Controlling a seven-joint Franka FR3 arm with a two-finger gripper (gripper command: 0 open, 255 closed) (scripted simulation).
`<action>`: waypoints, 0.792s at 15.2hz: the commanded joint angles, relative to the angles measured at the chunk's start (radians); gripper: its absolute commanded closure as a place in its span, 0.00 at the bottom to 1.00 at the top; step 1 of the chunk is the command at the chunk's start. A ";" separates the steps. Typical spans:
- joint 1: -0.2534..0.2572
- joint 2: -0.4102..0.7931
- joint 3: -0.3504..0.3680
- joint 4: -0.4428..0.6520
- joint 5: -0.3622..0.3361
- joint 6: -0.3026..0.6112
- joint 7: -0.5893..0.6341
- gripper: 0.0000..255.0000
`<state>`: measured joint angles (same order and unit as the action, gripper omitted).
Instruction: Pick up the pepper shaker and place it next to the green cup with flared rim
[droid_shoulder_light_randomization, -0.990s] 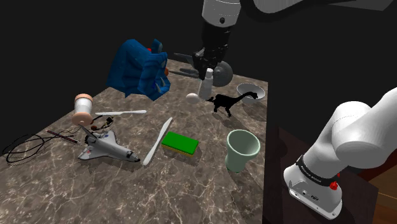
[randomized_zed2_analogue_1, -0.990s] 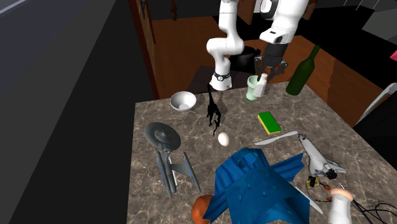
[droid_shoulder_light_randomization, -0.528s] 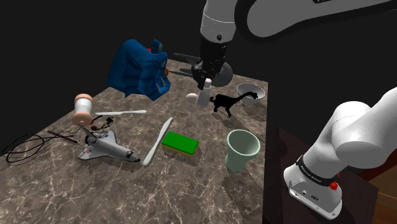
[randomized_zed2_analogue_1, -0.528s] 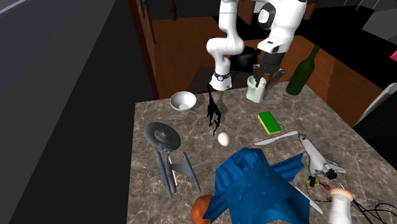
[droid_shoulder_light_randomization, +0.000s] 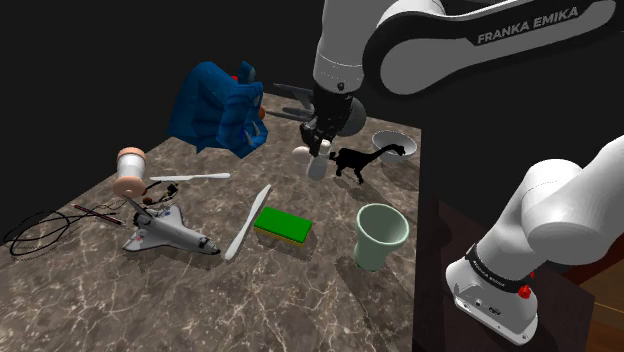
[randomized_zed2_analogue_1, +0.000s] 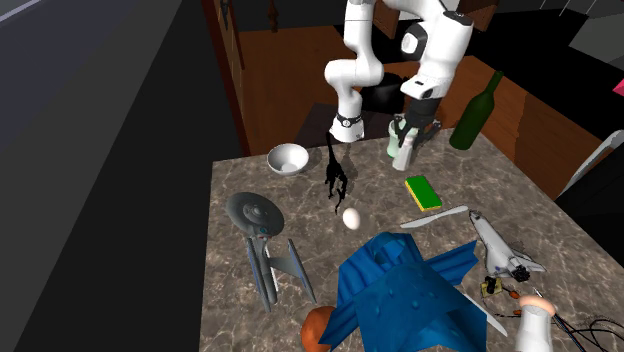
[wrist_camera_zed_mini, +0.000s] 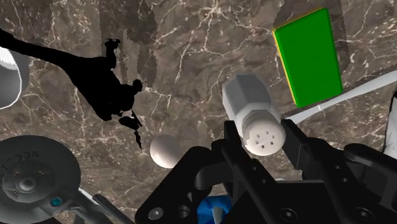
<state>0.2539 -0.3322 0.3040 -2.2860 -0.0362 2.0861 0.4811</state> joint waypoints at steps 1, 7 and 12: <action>-0.001 0.009 0.002 -0.022 -0.003 0.032 0.005 1.00; -0.003 0.036 0.010 -0.080 -0.014 0.115 0.020 1.00; -0.007 0.066 0.018 -0.123 -0.026 0.185 0.037 1.00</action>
<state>0.2470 -0.2694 0.3201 -2.3985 -0.0610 2.2578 0.5140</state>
